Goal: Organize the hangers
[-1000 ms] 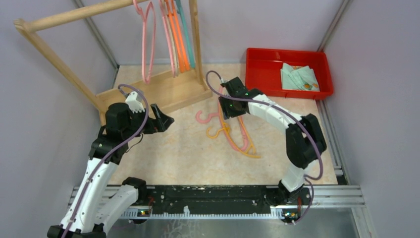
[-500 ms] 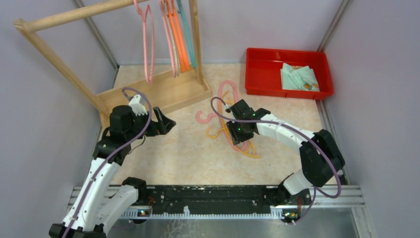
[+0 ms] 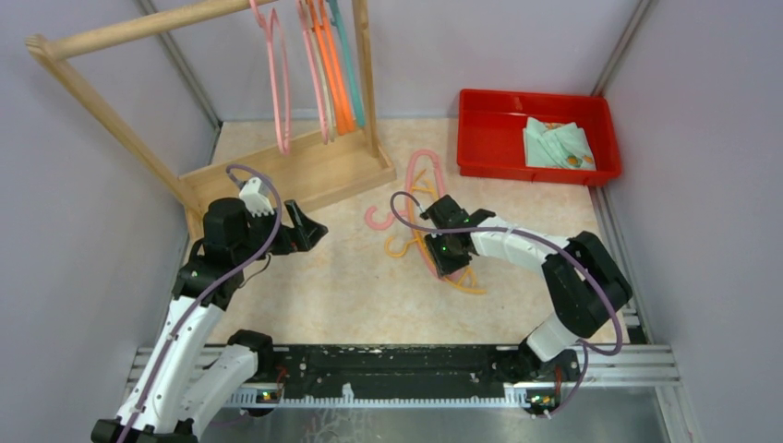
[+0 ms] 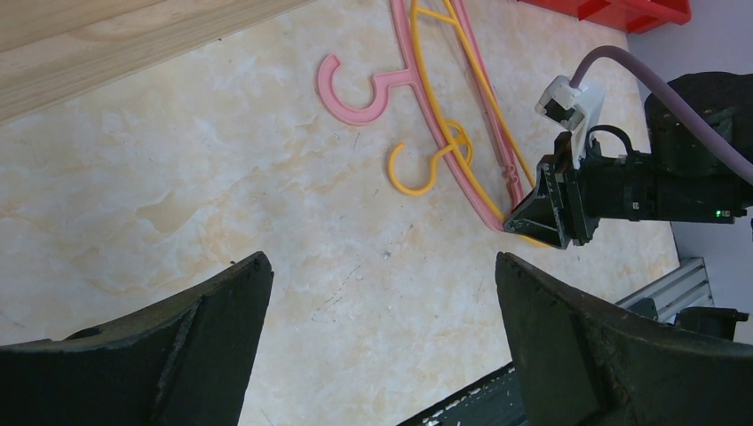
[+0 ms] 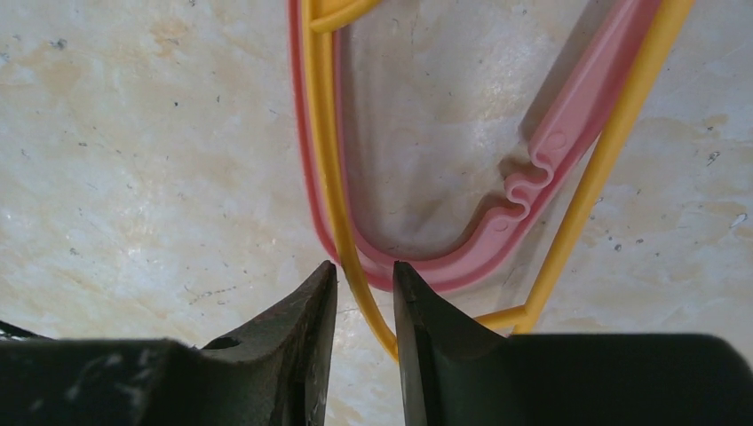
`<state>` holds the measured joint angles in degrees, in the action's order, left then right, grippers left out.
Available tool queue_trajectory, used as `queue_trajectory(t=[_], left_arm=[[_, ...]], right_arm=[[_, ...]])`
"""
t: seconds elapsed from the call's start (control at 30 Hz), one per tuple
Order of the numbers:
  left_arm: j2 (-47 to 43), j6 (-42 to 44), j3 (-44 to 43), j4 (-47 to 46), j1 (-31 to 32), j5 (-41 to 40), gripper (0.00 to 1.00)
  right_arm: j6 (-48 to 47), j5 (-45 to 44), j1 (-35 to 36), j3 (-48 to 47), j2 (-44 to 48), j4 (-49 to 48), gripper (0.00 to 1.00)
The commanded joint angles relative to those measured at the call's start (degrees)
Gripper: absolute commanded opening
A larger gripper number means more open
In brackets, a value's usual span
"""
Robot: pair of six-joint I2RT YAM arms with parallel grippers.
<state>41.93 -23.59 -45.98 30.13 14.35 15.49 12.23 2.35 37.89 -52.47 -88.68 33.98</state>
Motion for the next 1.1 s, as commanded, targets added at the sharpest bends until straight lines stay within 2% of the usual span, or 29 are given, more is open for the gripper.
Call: queue_trajectory(t=[0.0, 0.2, 0.37, 0.4, 0.5, 0.73, 0.9, 1.07], left_arm=[[-0.48, 0.06, 0.09, -1.32, -0.29, -0.45, 1.0], [0.25, -0.3, 0.6, -2.09, -0.29, -0.37, 1.0], [0.32, -0.6, 1.19, -2.77, -0.29, -0.45, 1.0], [0.42, -0.62, 1.23, -2.85, -0.29, -0.46, 1.0], [0.52, -0.5, 1.06, -2.75, -0.29, -0.51, 1.0], [0.84, 0.02, 0.8, -2.44, -0.29, -0.97, 1.0], [1.46, 0.21, 0.65, -3.08, -0.3, -1.13, 1.0], [2.42, 0.55, -0.15, -3.96, -0.29, -0.89, 1.0]], right_arm=[[0.63, -1.36, 0.73, -0.3, -1.01, -2.84, 0.29], [0.65, -0.76, 0.71, 0.43, -1.58, -3.02, 0.23], [0.77, -0.15, 0.7, 0.66, -2.76, -3.41, 0.22], [0.78, -0.16, 0.72, 0.58, -2.95, -3.39, 0.2], [0.7, -1.14, 0.73, -0.03, -2.47, -2.47, 0.0], [-0.01, -1.36, 0.7, -8.98, 2.95, 6.52, 0.0], [0.7, 6.45, -1.49, -19.93, 6.14, 11.14, 0.0], [4.28, 19.61, -10.78, -27.54, 6.85, 12.07, 0.0]])
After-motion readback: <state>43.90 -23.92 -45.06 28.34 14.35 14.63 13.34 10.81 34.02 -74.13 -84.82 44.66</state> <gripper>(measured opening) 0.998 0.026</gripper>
